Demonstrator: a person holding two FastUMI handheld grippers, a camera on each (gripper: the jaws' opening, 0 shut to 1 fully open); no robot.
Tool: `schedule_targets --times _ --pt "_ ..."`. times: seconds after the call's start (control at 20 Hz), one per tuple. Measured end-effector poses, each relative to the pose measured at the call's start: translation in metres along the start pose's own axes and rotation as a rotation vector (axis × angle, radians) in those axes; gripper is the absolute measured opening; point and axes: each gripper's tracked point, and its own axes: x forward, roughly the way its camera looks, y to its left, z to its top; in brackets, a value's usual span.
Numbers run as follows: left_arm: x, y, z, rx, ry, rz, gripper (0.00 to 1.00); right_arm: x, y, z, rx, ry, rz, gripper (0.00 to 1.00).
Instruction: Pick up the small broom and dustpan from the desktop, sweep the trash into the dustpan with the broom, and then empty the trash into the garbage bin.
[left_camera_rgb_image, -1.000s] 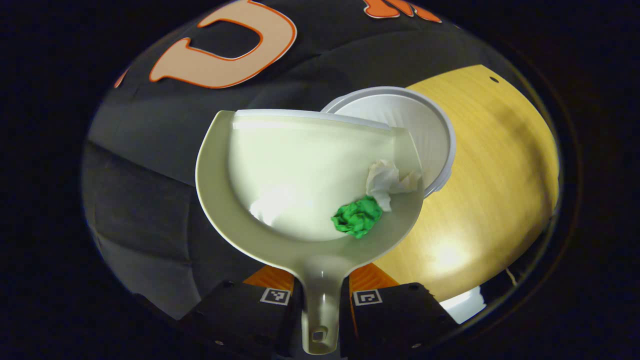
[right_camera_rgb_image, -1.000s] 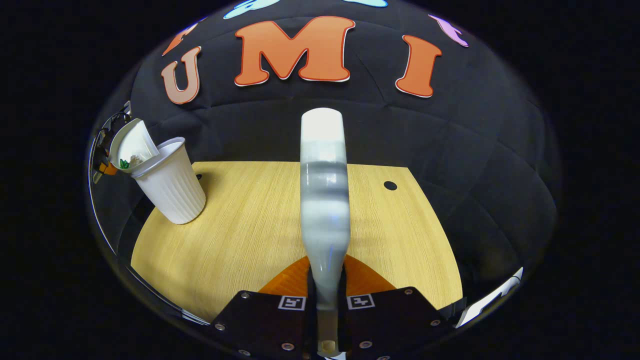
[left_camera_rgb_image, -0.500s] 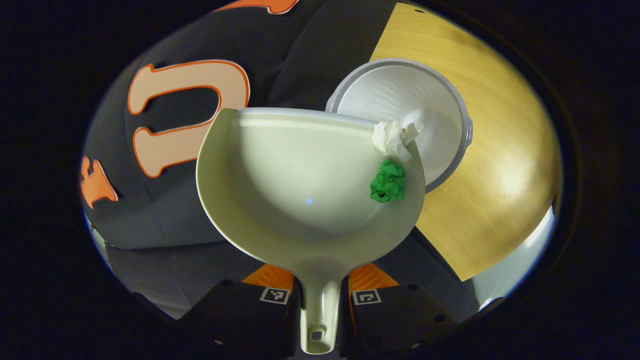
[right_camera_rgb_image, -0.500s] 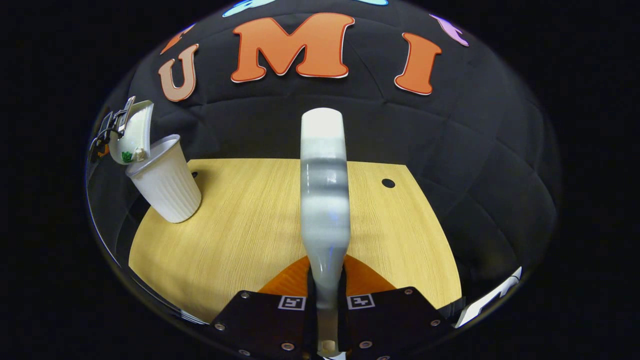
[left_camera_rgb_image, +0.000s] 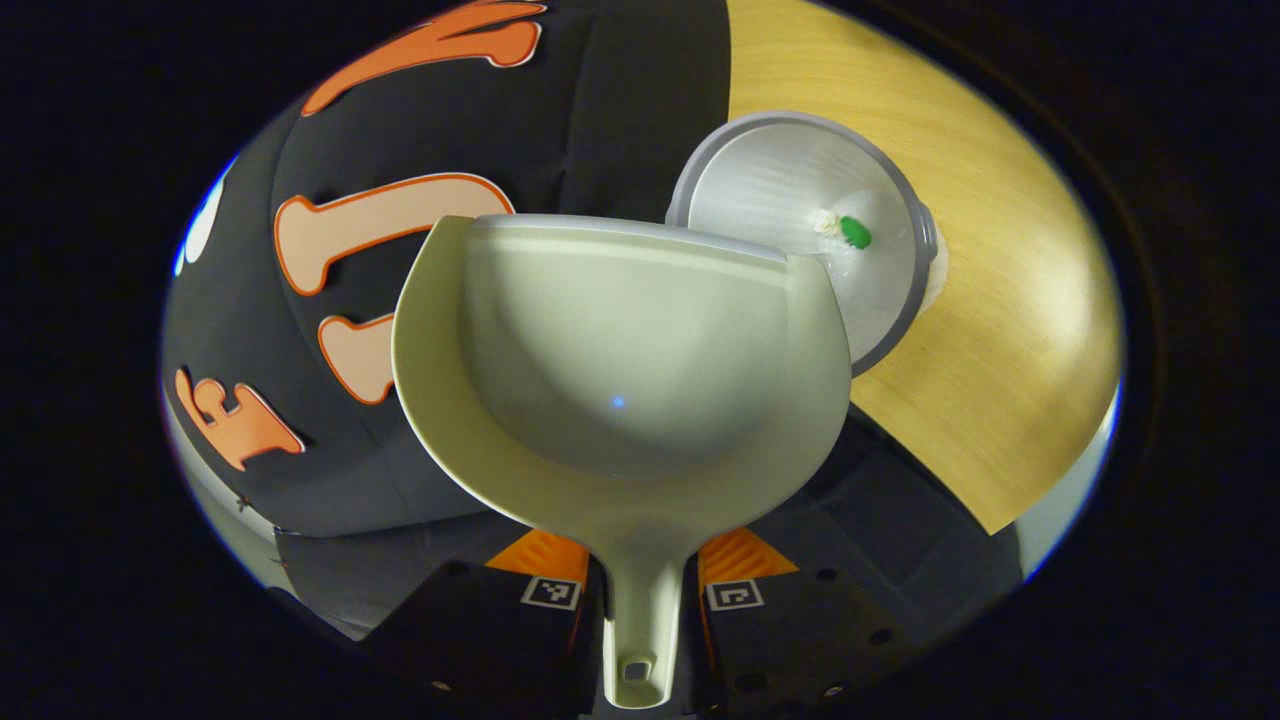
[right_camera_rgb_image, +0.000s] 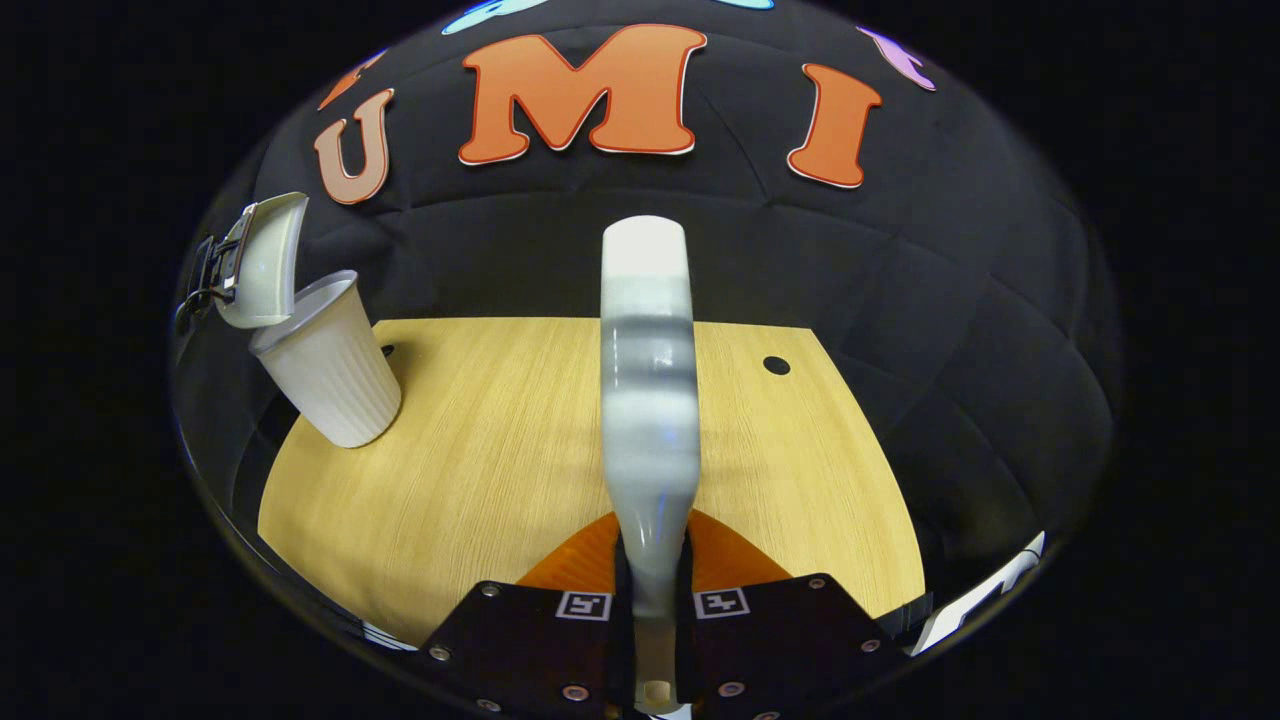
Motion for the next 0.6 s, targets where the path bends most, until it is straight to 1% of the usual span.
schedule_targets --times 0.15,0.35,0.45,0.5,0.55,0.6 --pt "0.000 -0.051 0.006 -0.242 -0.019 -0.135 0.31 0.000 0.000 -0.001 -0.003 0.007 0.007 0.15" --pt "-0.013 -0.121 0.041 -0.542 -0.094 -0.290 0.31 0.000 0.002 -0.005 -0.006 0.020 0.015 0.16" --pt "-0.020 -0.146 0.055 -0.664 -0.147 -0.361 0.31 -0.001 0.004 -0.008 -0.022 0.026 0.021 0.16" --pt "-0.024 -0.141 0.054 -0.721 -0.173 -0.389 0.31 0.000 0.007 -0.009 -0.027 0.031 0.031 0.15" --pt "-0.030 -0.144 0.074 -0.768 -0.198 -0.417 0.31 0.000 0.009 -0.010 -0.028 0.034 0.036 0.15" --pt "-0.030 -0.155 0.081 -0.818 -0.216 -0.442 0.31 -0.001 0.011 -0.012 -0.036 0.039 0.044 0.16"
